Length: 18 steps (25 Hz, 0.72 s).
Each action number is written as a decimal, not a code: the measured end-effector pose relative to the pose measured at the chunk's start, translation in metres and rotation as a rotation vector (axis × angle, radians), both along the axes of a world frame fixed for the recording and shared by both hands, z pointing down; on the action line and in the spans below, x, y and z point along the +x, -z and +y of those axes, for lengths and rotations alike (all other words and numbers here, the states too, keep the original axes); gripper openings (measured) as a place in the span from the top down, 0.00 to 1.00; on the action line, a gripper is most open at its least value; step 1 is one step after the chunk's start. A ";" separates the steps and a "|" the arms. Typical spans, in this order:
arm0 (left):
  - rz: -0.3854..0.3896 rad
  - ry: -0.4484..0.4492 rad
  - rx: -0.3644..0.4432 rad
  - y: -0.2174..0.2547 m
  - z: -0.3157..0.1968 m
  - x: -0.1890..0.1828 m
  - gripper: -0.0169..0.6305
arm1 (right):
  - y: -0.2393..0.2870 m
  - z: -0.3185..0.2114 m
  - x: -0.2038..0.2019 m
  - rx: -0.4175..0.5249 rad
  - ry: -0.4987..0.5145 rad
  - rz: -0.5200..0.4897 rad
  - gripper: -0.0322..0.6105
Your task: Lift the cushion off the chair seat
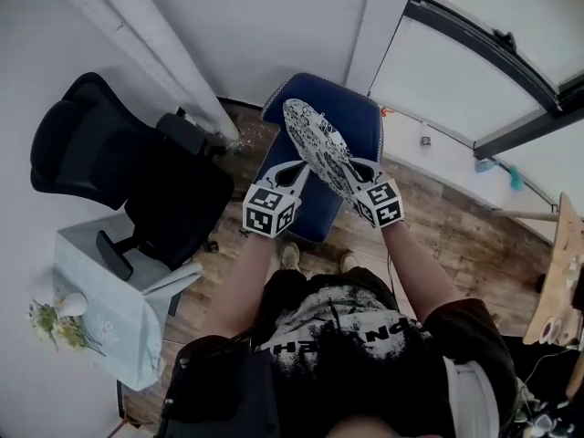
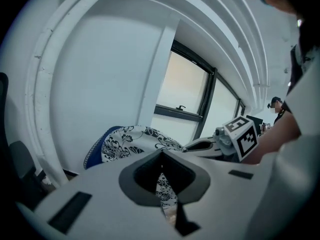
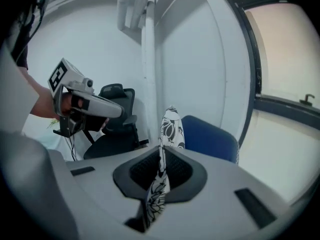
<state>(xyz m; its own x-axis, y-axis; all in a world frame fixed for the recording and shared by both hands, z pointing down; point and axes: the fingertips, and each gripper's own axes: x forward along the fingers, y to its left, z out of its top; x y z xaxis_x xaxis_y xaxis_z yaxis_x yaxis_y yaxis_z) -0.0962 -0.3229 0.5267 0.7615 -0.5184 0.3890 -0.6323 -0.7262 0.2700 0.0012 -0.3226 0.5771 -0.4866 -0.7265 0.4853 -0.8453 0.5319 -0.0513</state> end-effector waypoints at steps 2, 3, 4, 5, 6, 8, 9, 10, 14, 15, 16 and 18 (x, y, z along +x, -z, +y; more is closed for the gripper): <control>0.006 0.011 0.023 0.010 -0.002 0.000 0.95 | 0.022 -0.003 0.004 0.049 0.011 0.008 0.90; 0.009 0.018 0.034 0.015 -0.004 0.000 0.95 | 0.033 -0.006 0.007 0.072 0.015 0.009 0.90; 0.013 0.023 0.046 0.020 -0.006 0.000 0.95 | 0.044 -0.008 0.009 0.094 0.017 0.008 0.90; 0.015 0.027 0.057 0.025 -0.008 0.001 0.95 | 0.055 -0.010 0.012 0.118 0.020 0.003 0.90; 0.017 0.031 0.069 0.030 -0.010 0.002 0.95 | 0.066 -0.012 0.015 0.143 0.023 -0.005 0.90; 0.024 0.037 0.093 0.041 -0.015 0.001 0.95 | 0.089 -0.015 0.019 0.198 0.031 -0.024 0.90; 0.030 0.043 0.106 0.047 -0.017 0.000 0.95 | 0.099 -0.016 0.020 0.222 0.033 -0.031 0.90; 0.036 0.050 0.119 0.054 -0.020 -0.002 0.95 | 0.109 -0.017 0.022 0.242 0.034 -0.037 0.90; 0.059 0.084 0.163 0.077 -0.030 -0.006 0.95 | 0.146 -0.018 0.028 0.306 0.039 -0.069 0.90; 0.062 0.090 0.172 0.082 -0.032 -0.006 0.95 | 0.155 -0.017 0.028 0.318 0.042 -0.087 0.90; 0.065 0.095 0.181 0.086 -0.034 -0.006 0.95 | 0.163 -0.017 0.029 0.328 0.044 -0.109 0.90; 0.067 0.102 0.197 0.092 -0.037 -0.006 0.95 | 0.179 -0.015 0.030 0.346 0.045 -0.141 0.90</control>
